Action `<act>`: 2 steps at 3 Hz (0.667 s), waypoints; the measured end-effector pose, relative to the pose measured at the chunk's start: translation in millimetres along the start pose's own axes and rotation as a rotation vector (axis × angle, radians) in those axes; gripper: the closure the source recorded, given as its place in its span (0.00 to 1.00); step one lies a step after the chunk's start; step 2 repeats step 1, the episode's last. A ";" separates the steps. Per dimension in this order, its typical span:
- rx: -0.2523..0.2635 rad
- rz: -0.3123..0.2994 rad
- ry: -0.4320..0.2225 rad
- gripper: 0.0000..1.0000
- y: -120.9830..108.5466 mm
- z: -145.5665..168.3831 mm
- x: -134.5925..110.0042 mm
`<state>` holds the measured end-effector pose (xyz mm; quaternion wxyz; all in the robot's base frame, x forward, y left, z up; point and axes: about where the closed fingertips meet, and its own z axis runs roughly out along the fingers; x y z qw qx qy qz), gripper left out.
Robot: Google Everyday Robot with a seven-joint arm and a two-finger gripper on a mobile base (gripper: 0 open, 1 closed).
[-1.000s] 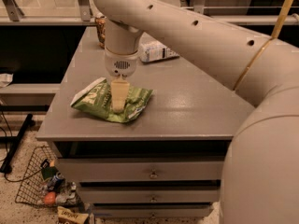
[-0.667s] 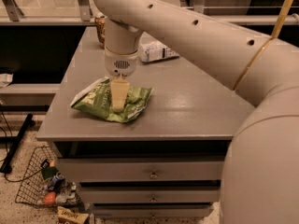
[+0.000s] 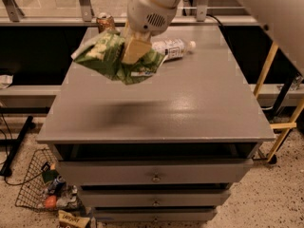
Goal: Pick green jalapeno chip bag
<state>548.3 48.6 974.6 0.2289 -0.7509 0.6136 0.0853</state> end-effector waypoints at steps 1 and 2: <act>0.039 -0.049 -0.085 1.00 -3.2 -41.7 -13.0; 0.039 -0.049 -0.085 1.00 -3.2 -41.7 -13.0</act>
Offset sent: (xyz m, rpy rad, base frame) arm 0.0000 0.0000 0.0000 0.0000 0.0000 0.0000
